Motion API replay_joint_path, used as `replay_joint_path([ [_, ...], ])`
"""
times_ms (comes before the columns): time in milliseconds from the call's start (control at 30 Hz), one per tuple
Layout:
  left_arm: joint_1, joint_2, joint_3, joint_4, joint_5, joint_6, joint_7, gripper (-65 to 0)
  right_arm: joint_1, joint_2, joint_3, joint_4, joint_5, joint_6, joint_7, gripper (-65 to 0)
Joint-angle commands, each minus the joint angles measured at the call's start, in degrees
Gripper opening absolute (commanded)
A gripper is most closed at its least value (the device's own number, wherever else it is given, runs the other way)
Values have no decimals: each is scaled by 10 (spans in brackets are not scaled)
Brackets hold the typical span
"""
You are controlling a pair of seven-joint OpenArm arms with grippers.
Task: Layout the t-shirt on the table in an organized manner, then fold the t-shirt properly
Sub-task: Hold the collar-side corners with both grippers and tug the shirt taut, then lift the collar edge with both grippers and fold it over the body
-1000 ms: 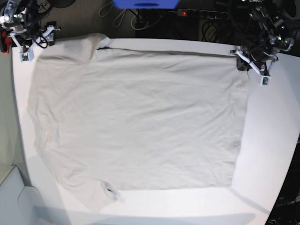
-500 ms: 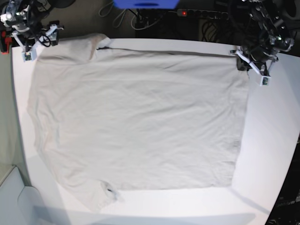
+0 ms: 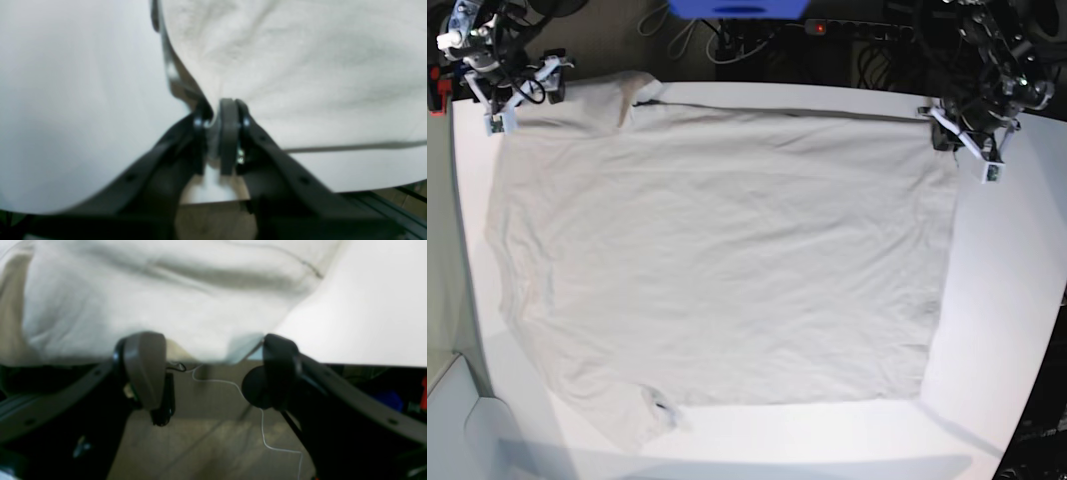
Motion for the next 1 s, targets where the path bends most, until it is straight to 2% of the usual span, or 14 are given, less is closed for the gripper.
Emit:
replay_joint_path([
  [0,2,-3,-2,7,6,1,8,-584,-5,2,1,-1,0,6,-14,-194],
  [67,2,-3,-2,7,6,1,8,-584,-5,2,1,-1,1,6,-14,-215],
  [167,2,-3,-2,7,6,1,8,-584,-5,2,1,-1,1,6,-14,-292],
  [433,2,-3,-2,8,6,1,8,-584,-5,2,1,0,1,6,-19,-650],
  [667,2,-1,-3,20,5,1,8,-585,-1,2,1,3,1,6,-16,-650],
  [967,3,2,-4,97,5,1,11,-587,8,3,2,101,0,6,-20,-650],
])
